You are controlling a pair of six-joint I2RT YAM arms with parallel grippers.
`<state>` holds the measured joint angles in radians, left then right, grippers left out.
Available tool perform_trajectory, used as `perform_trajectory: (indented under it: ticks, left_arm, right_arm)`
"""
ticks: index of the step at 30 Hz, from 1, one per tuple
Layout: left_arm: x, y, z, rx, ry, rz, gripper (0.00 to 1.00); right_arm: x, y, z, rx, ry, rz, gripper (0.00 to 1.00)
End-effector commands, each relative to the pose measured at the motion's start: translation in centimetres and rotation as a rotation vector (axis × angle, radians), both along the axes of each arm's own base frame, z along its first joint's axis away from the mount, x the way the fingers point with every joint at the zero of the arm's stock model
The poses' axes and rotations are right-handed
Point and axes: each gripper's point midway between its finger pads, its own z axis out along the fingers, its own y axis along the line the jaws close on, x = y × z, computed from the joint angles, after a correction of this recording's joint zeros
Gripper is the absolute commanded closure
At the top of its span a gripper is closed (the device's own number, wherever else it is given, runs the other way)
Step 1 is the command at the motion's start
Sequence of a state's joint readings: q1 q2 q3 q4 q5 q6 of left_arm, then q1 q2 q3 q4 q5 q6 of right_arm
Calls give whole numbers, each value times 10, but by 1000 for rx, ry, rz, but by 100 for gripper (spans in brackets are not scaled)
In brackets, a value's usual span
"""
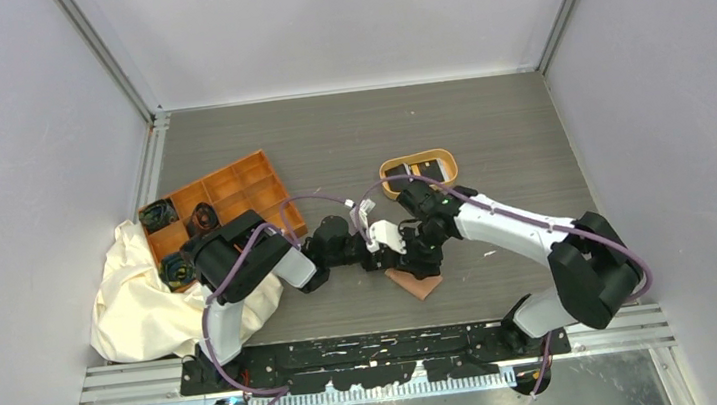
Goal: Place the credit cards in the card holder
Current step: Close the card holder at the center of the board.
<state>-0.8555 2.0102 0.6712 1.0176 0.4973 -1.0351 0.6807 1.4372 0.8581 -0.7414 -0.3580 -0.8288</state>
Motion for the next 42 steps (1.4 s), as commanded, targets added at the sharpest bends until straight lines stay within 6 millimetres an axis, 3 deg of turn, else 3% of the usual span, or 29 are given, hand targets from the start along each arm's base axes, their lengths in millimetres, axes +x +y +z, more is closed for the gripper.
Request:
perform_trajectory:
  ticks: [1,7,11,14,20,26,29,34,37,42]
  left_arm:
    - [7,-6,15,-30,-69,2,100]
    - [6,-2,45,-59,-167,-8,100]
    - [2,9,67,-67,-287,-13,100]
    - [-3,25,71,-30,-381,-15,100]
    - [-18,50,87,54,-733,-22,89]
    - [-45,52,101,-18,-1109,-156,74]
    - [-57,49,97,-62,-1262,-218,70]
    - [-74,34,69,-70,-1466,-329,69]
    - [-70,27,50,-39,-1465,-349,68]
    - [-67,24,42,-14,-1453,-347,66]
  right_arm:
    - [7,11,38,142,-3,-63,45]
    - [8,3,44,183,34,-101,44]
    - [26,0,41,173,46,-211,47]
    - [36,-3,46,202,99,-306,49]
    - [46,-12,48,232,252,-448,54]
    - [44,-14,39,184,355,-466,54]
    - [48,-16,34,153,377,-489,54]
    - [49,-18,30,134,388,-503,58]
    - [52,-19,27,120,389,-515,63]
    - [54,-20,25,114,390,-521,69]
